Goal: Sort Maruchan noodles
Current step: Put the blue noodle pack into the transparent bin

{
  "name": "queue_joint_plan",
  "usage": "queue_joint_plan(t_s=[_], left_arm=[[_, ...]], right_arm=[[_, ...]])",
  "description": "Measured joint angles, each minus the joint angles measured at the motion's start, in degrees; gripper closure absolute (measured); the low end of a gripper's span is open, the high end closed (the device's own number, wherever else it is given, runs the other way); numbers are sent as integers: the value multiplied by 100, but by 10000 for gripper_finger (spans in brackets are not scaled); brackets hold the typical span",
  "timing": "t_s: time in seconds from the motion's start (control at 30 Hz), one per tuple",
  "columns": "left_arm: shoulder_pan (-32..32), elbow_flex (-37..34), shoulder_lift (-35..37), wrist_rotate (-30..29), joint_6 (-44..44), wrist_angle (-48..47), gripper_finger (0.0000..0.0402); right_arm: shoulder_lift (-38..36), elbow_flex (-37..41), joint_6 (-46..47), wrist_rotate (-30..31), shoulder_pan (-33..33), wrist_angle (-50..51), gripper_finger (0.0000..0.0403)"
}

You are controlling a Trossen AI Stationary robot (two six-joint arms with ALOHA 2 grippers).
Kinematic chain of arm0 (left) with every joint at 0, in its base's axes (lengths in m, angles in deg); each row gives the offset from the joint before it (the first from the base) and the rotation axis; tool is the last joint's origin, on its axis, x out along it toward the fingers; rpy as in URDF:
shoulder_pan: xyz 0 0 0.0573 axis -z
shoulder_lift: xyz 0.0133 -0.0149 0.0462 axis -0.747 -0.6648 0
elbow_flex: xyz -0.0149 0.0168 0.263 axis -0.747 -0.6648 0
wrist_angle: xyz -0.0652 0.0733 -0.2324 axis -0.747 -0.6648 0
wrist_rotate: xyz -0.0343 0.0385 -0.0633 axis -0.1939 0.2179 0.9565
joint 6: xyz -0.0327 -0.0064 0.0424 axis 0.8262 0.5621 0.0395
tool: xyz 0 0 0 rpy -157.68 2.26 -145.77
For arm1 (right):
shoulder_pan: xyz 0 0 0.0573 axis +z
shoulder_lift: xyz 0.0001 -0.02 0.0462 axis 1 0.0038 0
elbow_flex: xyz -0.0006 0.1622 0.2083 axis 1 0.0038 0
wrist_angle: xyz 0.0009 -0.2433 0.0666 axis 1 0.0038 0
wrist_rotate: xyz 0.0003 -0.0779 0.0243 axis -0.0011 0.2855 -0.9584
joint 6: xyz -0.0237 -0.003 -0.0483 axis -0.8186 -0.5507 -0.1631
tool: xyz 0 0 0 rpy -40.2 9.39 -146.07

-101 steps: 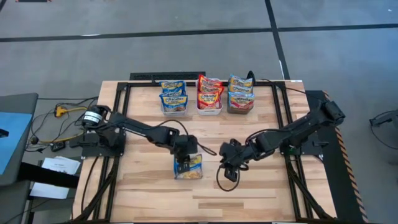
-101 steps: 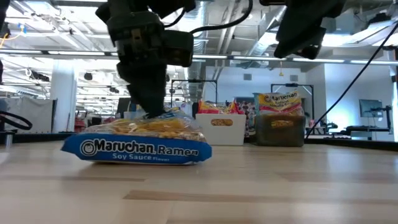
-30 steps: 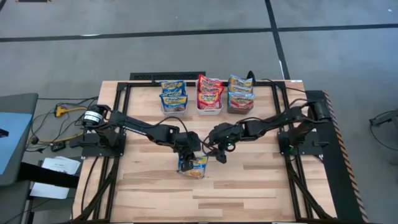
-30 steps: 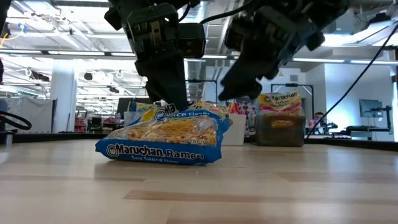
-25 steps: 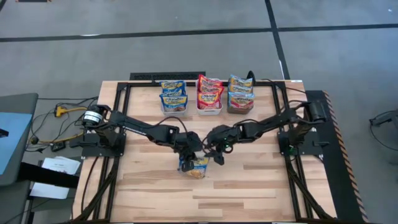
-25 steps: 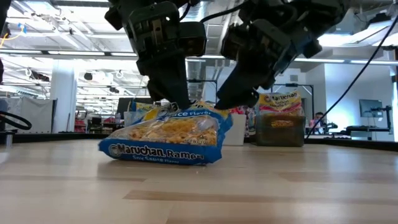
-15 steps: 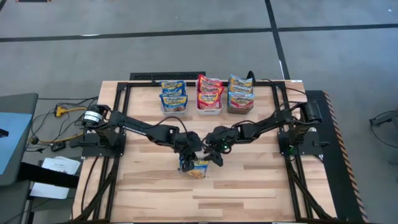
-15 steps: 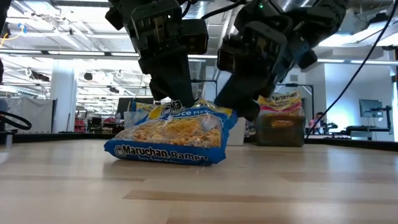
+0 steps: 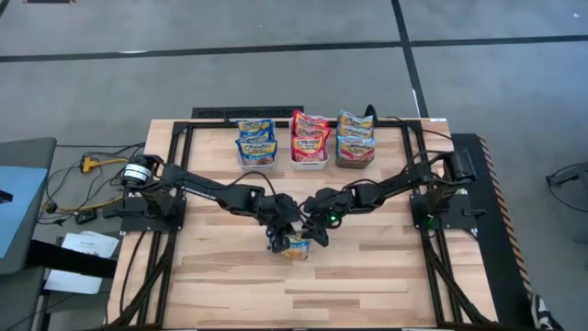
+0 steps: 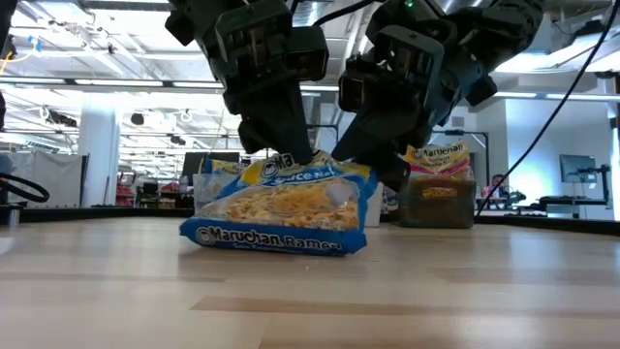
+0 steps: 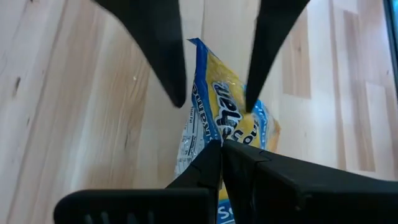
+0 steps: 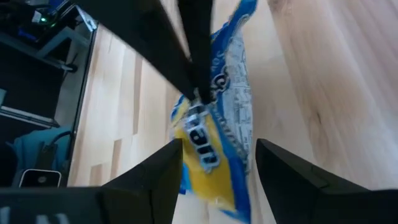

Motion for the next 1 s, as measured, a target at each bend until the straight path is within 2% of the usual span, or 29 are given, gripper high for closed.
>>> queue_joint_plan(t_s=[0.2, 0.3, 0.67, 0.8, 1.0], left_arm=[[-2, 0, 0, -103, 2, 169, 401], [-2, 0, 0, -186, 1, 239, 401], [-83, 0, 0, -370, 240, 214, 401], [-245, 0, 0, -119, 368, 198, 398], [-515, 0, 0, 871, 356, 216, 364]], right_arm=[[0, 0, 30, 85, -4, 9, 181], [0, 0, 100, 87, -2, 69, 202], [0, 0, 120, 92, -5, 138, 388], [0, 0, 115, 153, -6, 119, 389], [0, 0, 110, 149, -5, 115, 392]])
